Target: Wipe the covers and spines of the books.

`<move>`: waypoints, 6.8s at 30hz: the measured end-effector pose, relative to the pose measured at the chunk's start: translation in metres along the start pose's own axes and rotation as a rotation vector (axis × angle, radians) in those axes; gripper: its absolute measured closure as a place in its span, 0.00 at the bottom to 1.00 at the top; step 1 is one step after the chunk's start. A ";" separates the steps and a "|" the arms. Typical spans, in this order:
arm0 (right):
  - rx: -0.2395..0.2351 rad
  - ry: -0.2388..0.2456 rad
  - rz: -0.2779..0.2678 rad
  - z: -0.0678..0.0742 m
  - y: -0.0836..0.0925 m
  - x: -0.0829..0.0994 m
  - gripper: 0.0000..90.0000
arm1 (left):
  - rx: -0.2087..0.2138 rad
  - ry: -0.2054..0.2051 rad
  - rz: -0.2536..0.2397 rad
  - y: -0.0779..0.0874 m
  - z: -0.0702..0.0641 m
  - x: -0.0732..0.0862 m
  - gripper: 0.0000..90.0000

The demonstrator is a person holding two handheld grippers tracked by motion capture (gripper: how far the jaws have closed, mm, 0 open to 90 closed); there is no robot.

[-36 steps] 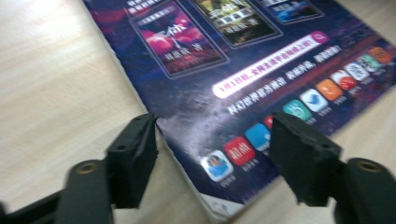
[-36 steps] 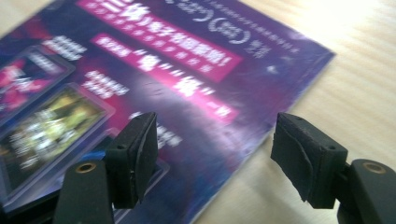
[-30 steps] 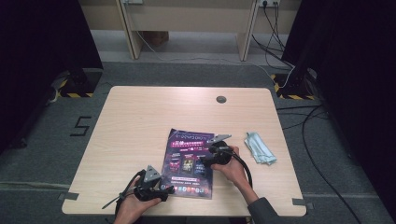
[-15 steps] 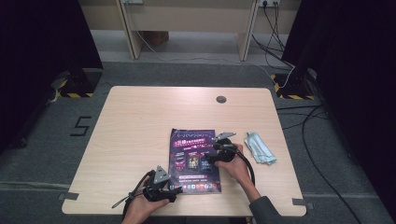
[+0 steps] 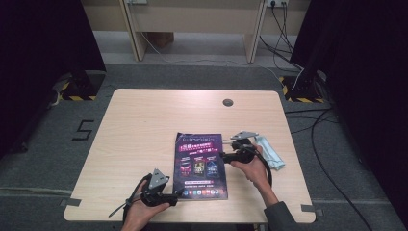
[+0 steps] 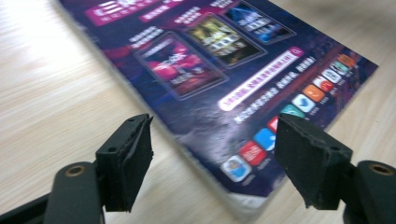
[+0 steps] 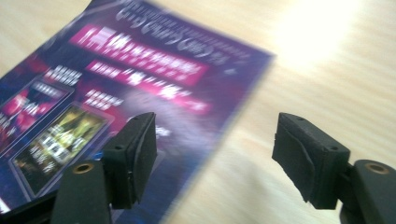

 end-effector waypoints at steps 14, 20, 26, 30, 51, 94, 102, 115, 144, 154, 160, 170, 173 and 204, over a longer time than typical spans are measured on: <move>0.093 0.008 -0.017 -0.053 0.040 0.005 0.38 | -0.062 0.018 0.060 0.010 0.042 0.013 0.23; 0.159 -0.021 -0.014 -0.082 0.055 0.013 0.44 | -0.099 0.005 0.072 0.016 0.057 0.019 0.23; 0.212 -0.040 0.016 -0.103 0.062 0.023 0.50 | -0.113 -0.040 0.137 0.016 0.061 0.031 0.23; 0.246 -0.035 0.049 -0.113 0.062 0.032 0.54 | -0.114 -0.039 0.137 0.018 0.063 0.032 0.23; 0.234 -0.016 0.157 -0.124 0.041 0.064 0.65 | -0.117 -0.023 0.139 0.020 0.069 0.037 0.21; -0.093 0.250 -0.003 0.032 -0.009 -0.010 0.87 | -0.020 0.001 0.054 -0.017 0.003 0.007 0.31; -0.121 0.305 0.070 0.051 -0.030 0.009 0.84 | 0.036 -0.050 0.087 -0.015 -0.010 0.009 0.44; -0.134 0.347 0.130 0.065 -0.013 0.025 0.85 | 0.057 -0.106 0.103 -0.006 -0.020 0.017 0.44; 0.007 0.315 0.064 0.018 -0.061 -0.020 0.85 | 0.083 -0.043 0.101 -0.008 -0.013 0.019 0.35; -0.035 0.337 0.044 0.042 -0.068 -0.023 0.84 | 0.078 -0.048 0.094 -0.008 -0.013 0.019 0.35; 0.084 0.223 0.026 -0.010 -0.061 -0.022 0.84 | 0.082 -0.045 0.095 -0.008 -0.013 0.019 0.35; 0.049 0.274 0.043 0.015 -0.063 -0.021 0.84 | 0.086 -0.042 0.098 -0.008 -0.013 0.019 0.35; -0.025 0.327 0.039 0.047 -0.068 -0.023 0.84 | 0.086 -0.043 0.098 -0.008 -0.013 0.019 0.35; -0.037 0.328 0.044 0.053 -0.078 -0.031 0.84 | 0.086 -0.033 0.097 -0.009 -0.012 0.019 0.34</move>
Point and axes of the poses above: each handheld gripper's, and its own axes: y roughly backward along the jaws, x roughly out of its underside, z roughly to its left, the point moved 10 cm from there along -y, roughly forward along the jaws, and after that the axes turned 3 degrees about -z, right-handed, at the moved point
